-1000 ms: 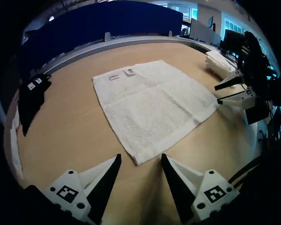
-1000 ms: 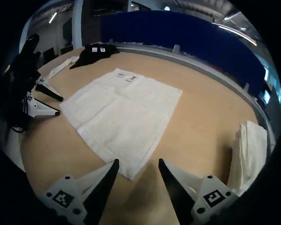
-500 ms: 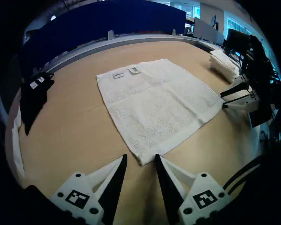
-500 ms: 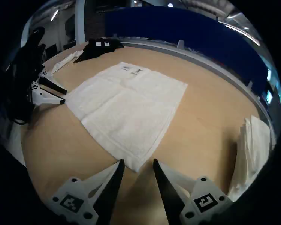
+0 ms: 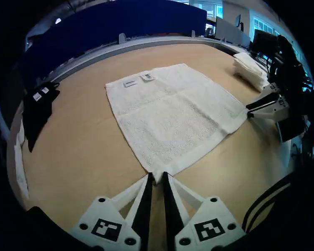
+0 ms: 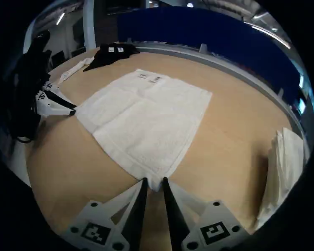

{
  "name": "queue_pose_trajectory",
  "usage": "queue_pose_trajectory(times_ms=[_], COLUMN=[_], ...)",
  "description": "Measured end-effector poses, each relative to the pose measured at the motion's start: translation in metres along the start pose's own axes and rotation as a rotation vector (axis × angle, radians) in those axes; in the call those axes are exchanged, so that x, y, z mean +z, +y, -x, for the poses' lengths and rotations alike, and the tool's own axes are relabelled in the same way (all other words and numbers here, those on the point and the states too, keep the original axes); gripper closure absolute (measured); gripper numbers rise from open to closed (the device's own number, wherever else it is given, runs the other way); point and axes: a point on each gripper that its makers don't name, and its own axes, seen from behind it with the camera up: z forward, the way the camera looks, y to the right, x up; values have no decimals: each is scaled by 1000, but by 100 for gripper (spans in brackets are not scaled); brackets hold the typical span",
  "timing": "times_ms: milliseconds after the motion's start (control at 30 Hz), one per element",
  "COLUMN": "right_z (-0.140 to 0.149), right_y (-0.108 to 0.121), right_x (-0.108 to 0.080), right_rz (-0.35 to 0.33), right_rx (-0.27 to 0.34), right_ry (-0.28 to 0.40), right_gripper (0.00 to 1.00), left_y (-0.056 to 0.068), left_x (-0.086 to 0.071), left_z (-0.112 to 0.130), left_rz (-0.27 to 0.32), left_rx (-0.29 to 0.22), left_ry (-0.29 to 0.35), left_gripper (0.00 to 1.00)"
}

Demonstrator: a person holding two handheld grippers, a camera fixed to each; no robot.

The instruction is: Fold towel

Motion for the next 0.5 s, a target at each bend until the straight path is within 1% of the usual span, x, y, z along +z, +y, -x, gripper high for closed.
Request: queue_pose_trajectory(times_ms=[67, 167, 233, 267, 367, 500], right_z=[0, -2, -6, -8, -8, -6], right_y=[1, 2, 3, 3, 8, 7], right_x=[1, 1, 0, -1, -3, -4], right_rz=[3, 1, 2, 3, 17, 8], right_rx=[10, 24, 29, 32, 31, 31], right_ry=[-1, 1, 10, 14, 13, 9], right_gripper=[79, 84, 92, 94, 95, 95], left_y=[-1, -2, -2, -2, 0, 0], left_x=[0, -1, -1, -2, -2, -3], left_z=[0, 1, 1, 1, 2, 4], left_rz=[-6, -11, -10, -10, -2, -4], left_rx=[-7, -17, -23, -26, -31, -35], left_ry=[-1, -2, -6, -7, -9, -8], left_gripper=[88, 90, 90, 90, 90, 90])
